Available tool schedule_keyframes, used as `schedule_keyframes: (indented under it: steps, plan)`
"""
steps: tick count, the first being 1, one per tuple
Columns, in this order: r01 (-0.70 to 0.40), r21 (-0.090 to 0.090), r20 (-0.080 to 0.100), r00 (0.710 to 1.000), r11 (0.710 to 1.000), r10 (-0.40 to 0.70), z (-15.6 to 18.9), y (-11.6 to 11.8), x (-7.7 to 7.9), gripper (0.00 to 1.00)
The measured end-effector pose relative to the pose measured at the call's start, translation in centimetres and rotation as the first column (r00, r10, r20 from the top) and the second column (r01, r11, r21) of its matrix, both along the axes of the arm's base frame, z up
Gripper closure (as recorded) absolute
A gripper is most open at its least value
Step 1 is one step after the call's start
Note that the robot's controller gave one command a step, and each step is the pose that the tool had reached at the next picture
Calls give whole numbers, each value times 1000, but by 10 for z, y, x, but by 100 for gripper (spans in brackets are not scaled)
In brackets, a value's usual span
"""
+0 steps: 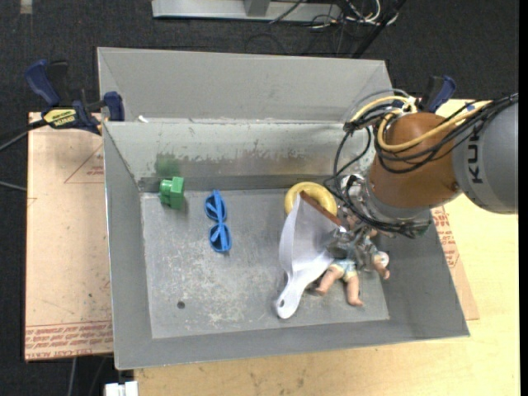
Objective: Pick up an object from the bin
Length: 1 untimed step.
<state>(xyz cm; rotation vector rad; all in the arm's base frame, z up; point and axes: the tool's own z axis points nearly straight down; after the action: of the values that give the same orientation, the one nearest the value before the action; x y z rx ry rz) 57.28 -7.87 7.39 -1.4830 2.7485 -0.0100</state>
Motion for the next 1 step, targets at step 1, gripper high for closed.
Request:
schedule_keyframes:
  steps: [1]
  plan:
    - [1, 0, -1, 1000, 1000, -1, 4, 0, 0, 100]
